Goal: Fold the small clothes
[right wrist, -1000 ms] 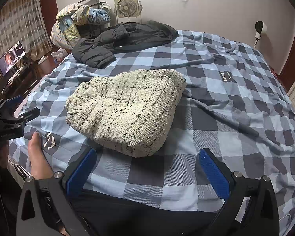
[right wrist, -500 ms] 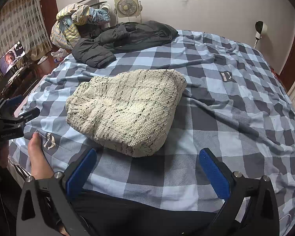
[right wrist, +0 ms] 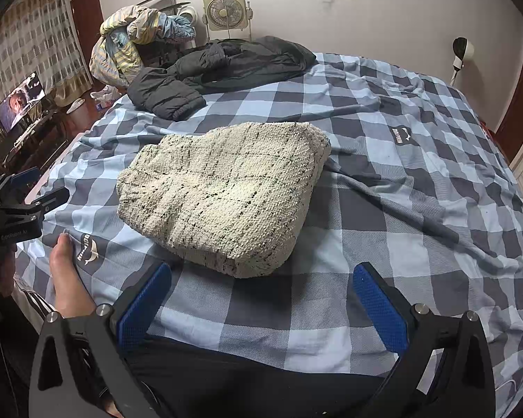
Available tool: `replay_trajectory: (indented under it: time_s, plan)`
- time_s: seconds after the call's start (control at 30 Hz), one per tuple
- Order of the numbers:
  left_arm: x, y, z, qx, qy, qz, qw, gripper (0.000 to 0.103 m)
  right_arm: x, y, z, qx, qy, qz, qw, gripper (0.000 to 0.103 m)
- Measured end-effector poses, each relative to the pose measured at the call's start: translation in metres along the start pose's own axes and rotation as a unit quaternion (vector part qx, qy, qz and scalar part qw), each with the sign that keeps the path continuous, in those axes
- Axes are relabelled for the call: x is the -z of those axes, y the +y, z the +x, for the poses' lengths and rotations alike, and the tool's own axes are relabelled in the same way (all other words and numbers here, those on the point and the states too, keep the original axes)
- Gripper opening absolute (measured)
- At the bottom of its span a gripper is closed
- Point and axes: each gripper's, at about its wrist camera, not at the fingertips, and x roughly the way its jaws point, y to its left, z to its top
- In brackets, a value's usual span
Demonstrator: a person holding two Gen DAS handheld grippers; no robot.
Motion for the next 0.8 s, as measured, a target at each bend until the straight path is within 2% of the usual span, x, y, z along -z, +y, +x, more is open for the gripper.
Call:
replay_trajectory:
  time_s: [0.17,0.8]
  plan:
    - [0.0002,-0.0006,0.0013,0.015,0.004,0.008,0.9998,0.103,0.0004,0.0007,-0.0002,0.000,0.000,0.000,1.000,0.102]
    - [0.0014,-0.0041,0.0014,0.015,0.001,0.020,0.9997,0.103,0.0011,0.0019,0.0002,0.000,0.003,-0.001,1.000,0.102]
